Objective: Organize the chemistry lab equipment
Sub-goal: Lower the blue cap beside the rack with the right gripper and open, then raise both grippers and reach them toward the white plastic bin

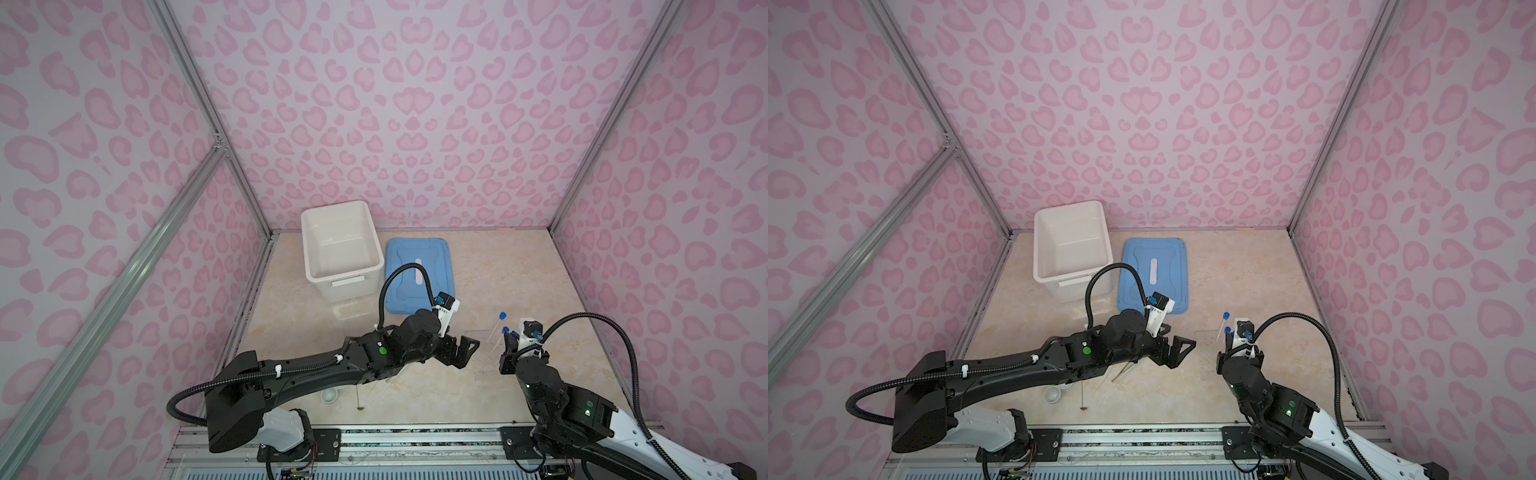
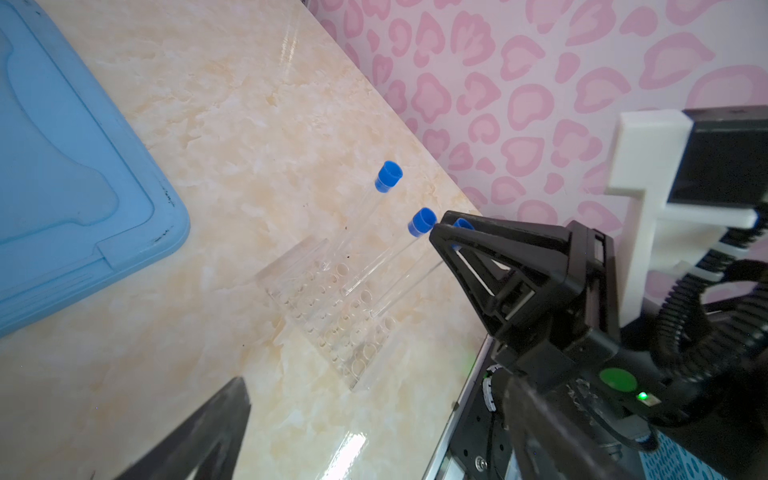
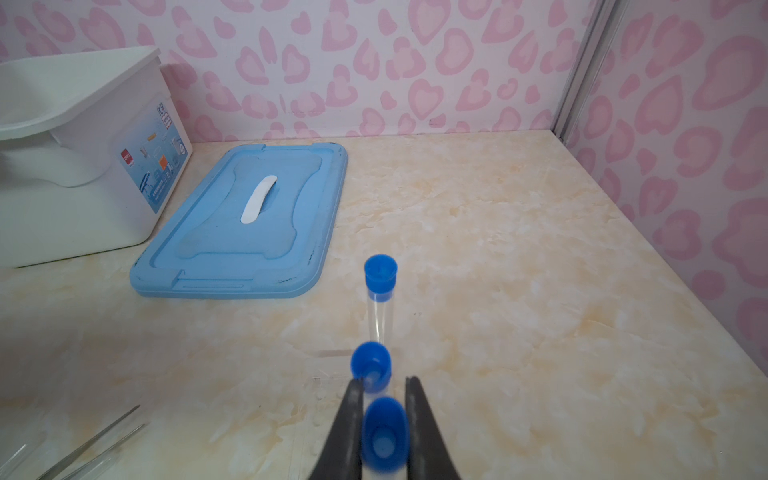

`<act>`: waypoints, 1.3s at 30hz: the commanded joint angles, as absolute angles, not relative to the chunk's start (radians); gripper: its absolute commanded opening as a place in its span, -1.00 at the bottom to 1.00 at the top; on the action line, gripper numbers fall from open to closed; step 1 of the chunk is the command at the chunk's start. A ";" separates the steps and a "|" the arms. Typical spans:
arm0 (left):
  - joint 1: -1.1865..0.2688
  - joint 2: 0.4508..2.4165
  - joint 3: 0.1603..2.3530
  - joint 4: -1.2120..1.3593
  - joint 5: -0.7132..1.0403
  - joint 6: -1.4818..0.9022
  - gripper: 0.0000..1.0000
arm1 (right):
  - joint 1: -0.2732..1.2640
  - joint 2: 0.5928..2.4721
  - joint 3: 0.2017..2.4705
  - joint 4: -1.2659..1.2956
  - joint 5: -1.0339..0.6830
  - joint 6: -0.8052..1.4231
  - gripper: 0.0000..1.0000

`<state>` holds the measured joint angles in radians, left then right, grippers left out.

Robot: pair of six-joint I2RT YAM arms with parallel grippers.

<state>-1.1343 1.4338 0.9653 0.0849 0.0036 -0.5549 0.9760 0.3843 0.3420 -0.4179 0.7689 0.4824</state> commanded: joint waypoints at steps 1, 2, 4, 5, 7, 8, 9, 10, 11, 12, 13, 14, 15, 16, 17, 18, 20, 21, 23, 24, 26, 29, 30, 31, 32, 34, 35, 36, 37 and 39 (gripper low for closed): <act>-1.135 1.440 0.971 0.128 0.005 -0.555 0.94 | 0.978 0.392 0.336 -0.414 0.779 0.491 -0.77; -1.134 1.442 0.972 0.129 0.006 -0.555 0.94 | 0.979 0.402 0.336 -0.408 0.778 0.488 -0.77; -1.134 1.442 0.971 0.129 0.006 -0.557 0.94 | 0.979 0.421 0.335 -0.395 0.775 0.485 -0.77; -1.135 1.442 0.970 0.128 0.006 -0.555 0.94 | 0.979 0.433 0.333 -0.390 0.774 0.482 -0.77; -1.136 1.442 0.972 0.128 0.007 -0.555 0.95 | 0.982 0.449 0.335 -0.390 0.777 0.489 -0.75; -1.135 1.442 0.971 0.127 0.008 -0.554 0.94 | 0.983 0.450 0.334 -0.390 0.780 0.489 -0.71; -1.136 1.441 0.971 0.128 0.006 -0.554 0.94 | 0.984 0.447 0.332 -0.385 0.780 0.487 -0.66; -1.135 1.440 0.969 0.128 0.006 -0.554 0.94 | 0.983 0.444 0.330 -0.384 0.778 0.485 -0.63; -1.135 1.440 0.967 0.128 0.006 -0.554 0.94 | 0.984 0.438 0.328 -0.384 0.779 0.485 -0.59; -1.135 1.438 0.967 0.129 0.006 -0.554 0.94 | 0.984 0.431 0.327 -0.385 0.779 0.483 -0.56; -1.135 1.438 0.968 0.129 0.006 -0.553 0.94 | 0.984 0.423 0.326 -0.385 0.779 0.482 -0.54; -1.135 1.438 0.968 0.127 0.006 -0.552 0.94 | 0.984 0.417 0.327 -0.388 0.780 0.482 -0.53; -1.135 1.437 0.970 0.127 0.006 -0.552 0.94 | 0.985 0.409 0.325 -0.390 0.779 0.480 -0.51; -1.136 1.435 0.970 0.126 0.005 -0.551 0.94 | 0.984 0.399 0.324 -0.389 0.776 0.475 -0.47; -1.135 1.433 0.968 0.126 0.008 -0.547 0.94 | 0.984 0.389 0.322 -0.386 0.773 0.468 -0.41; -1.135 1.431 0.967 0.129 0.011 -0.542 0.94 | 0.985 0.380 0.322 -0.385 0.773 0.464 -0.34; -1.135 1.426 0.964 0.128 0.010 -0.539 0.94 | 0.983 0.361 0.322 -0.385 0.771 0.454 -0.21; -1.135 1.425 0.963 0.129 0.010 -0.538 0.94 | 0.984 0.351 0.322 -0.387 0.772 0.453 -0.16; -1.135 1.422 0.961 0.129 0.009 -0.538 0.94 | 0.984 0.328 0.322 -0.394 0.776 0.451 -0.02; -1.135 1.422 0.960 0.131 0.009 -0.540 0.94 | 0.983 0.318 0.323 -0.401 0.779 0.453 0.04; -1.135 1.421 0.960 0.128 0.008 -0.542 0.94 | 0.985 0.295 0.323 -0.412 0.786 0.454 0.13; -1.135 1.419 0.962 0.128 0.006 -0.541 0.94 | 0.984 0.274 0.333 -0.422 0.789 0.450 0.25; -1.135 1.418 0.962 0.128 0.005 -0.541 0.94 | 0.983 0.268 0.338 -0.425 0.790 0.452 0.32; -1.135 1.417 0.962 0.127 0.004 -0.540 0.94 | 0.982 0.265 0.343 -0.426 0.791 0.452 0.39; -1.135 1.416 0.964 0.124 0.002 -0.538 0.94 | 0.979 0.262 0.353 -0.432 0.796 0.459 0.55; -1.134 1.410 0.971 0.112 -0.003 -0.533 0.94 | 0.968 0.259 0.386 -0.456 0.816 0.510 0.81; -1.135 1.406 0.976 0.105 -0.008 -0.530 0.94 | 0.953 0.253 0.420 -0.477 0.815 0.534 0.85; -1.134 1.401 0.984 0.092 -0.013 -0.526 0.94 | 0.940 0.247 0.455 -0.496 0.813 0.544 0.87; -1.134 1.395 0.995 0.084 -0.017 -0.520 0.94 | 0.929 0.244 0.485 -0.511 0.812 0.545 0.89; -1.129 1.383 1.029 0.041 -0.030 -0.499 0.94 | 0.899 0.245 0.552 -0.537 0.798 0.529 0.95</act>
<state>-1.1316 1.4078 0.9859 0.0570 -0.0040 -0.5282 0.9230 0.2470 0.5018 -0.4881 0.7853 0.5102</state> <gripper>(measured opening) 0.971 0.968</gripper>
